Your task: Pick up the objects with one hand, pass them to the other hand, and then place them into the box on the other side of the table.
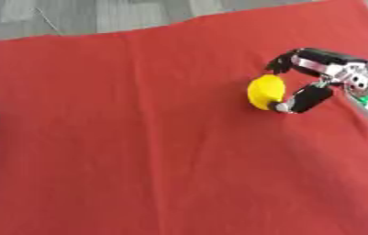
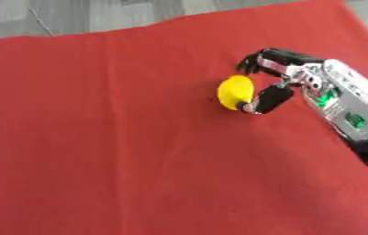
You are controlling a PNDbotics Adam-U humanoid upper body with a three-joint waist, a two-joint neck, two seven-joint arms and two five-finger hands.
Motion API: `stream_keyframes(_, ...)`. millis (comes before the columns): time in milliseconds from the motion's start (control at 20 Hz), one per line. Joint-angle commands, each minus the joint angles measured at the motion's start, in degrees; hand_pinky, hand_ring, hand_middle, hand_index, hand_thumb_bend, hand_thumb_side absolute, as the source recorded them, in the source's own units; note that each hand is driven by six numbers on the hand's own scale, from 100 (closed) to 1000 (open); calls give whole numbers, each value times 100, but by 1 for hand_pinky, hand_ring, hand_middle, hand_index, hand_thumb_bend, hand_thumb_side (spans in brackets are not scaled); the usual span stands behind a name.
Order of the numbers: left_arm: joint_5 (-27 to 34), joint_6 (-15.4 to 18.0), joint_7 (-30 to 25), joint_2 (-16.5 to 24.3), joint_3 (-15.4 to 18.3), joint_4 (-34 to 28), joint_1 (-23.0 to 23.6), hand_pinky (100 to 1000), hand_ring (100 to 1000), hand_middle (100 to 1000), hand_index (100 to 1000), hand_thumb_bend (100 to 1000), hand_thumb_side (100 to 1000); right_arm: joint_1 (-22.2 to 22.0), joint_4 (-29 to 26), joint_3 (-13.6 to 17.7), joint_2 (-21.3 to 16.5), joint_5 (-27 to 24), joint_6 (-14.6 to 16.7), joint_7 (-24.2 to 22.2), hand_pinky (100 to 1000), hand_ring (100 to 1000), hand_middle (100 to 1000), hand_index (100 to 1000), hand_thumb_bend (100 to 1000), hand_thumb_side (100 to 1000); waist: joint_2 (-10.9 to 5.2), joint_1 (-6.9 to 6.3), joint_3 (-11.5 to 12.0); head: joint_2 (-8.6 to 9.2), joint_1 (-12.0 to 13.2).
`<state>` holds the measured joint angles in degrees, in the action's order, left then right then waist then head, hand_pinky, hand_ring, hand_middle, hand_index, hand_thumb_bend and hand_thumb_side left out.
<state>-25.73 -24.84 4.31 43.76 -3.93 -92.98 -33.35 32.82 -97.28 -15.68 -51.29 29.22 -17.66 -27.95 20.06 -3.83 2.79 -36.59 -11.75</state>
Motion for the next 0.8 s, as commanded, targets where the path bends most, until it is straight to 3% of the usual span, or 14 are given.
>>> stream_keyframes(50,21,-16,15,165,81,-84,-88,826,772,769,754,161,540,99,21,40,-145,134,-14,52,895,834,749,841,400,215,-2,-73,6,71,-10)
stream_keyframes(300,29,-32,10,157,80,-90,-85,826,772,769,753,159,543,86,90,50,-131,189,-33,142,882,794,681,785,337,202,24,-78,6,68,-12)
stream_keyframes(600,31,-47,10,161,83,-90,-68,826,772,769,752,157,543,83,-4,70,-124,-176,-117,474,844,740,555,655,118,152,-4,-69,1,28,-4)
stream_keyframes(800,28,-45,9,169,75,-82,-62,826,771,769,751,156,541,76,-142,97,-122,-479,-163,660,812,717,517,590,100,135,-60,-40,-1,1,6)
